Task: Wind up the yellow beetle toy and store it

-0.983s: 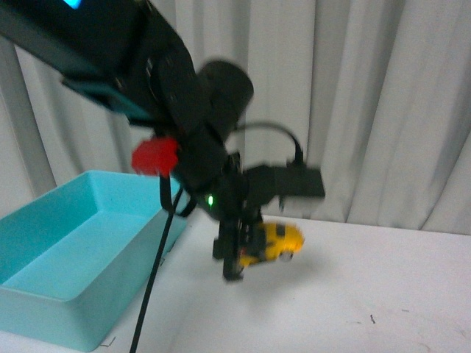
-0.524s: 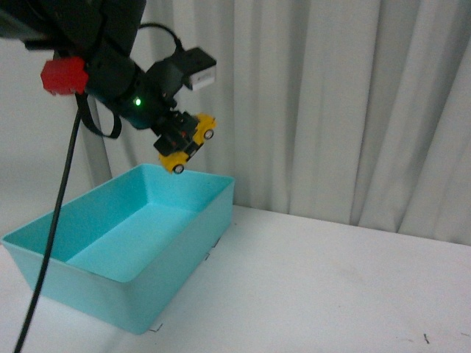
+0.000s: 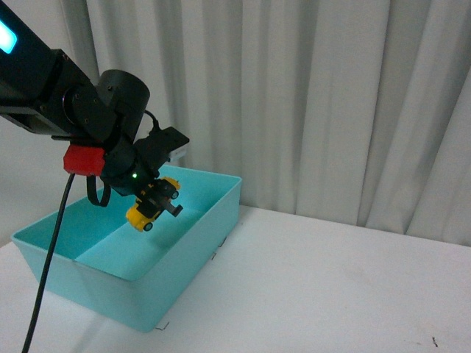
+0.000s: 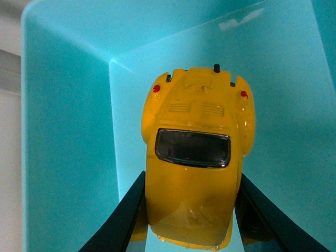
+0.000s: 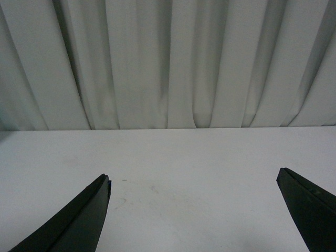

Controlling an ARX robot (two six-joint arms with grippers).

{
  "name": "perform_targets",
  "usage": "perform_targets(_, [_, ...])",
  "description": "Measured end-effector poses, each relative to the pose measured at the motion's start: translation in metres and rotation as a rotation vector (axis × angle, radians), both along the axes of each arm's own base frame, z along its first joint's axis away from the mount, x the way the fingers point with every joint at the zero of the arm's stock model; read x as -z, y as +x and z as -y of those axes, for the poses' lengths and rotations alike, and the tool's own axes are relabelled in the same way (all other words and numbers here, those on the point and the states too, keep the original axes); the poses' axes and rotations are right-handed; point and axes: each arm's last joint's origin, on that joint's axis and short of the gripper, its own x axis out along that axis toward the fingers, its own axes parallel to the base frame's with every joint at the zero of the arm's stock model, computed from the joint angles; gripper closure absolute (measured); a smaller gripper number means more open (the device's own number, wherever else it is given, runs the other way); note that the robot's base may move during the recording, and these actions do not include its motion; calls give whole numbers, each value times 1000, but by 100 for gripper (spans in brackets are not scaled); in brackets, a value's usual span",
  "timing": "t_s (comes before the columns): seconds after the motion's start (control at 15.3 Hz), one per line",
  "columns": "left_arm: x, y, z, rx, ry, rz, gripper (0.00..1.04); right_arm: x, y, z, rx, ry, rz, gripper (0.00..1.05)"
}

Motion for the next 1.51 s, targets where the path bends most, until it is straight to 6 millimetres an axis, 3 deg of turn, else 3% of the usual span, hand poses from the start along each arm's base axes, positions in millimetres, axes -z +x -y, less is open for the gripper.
perform_targets(0.39, [37, 9, -6, -52, 40, -41, 64, 0, 0, 0, 0, 0, 0, 7])
perform_targets(0.59, [42, 7, -9, -64, 35, -68, 64, 0, 0, 0, 0, 0, 0, 7])
perform_targets(0.92, [41, 3, -3, -29, -43, -87, 12, 0, 0, 0, 0, 0, 0, 7])
perform_targets(0.98, [34, 0, -3, -22, -50, -75, 5, 0, 0, 0, 0, 0, 0, 7])
perform_targets(1.11, [3, -9, -4, -11, -78, 2, 7, 0, 0, 0, 0, 0, 0, 7])
perform_targets(1.31, [-59, -36, 0, -7, -176, 192, 7, 0, 0, 0, 0, 0, 0, 7])
perform_targets(1.44, [-112, -72, 5, 14, -236, 352, 7, 0, 0, 0, 0, 0, 0, 7])
perform_targets(1.51, [-130, -77, 6, 56, -269, 568, 12, 0, 0, 0, 0, 0, 0, 7])
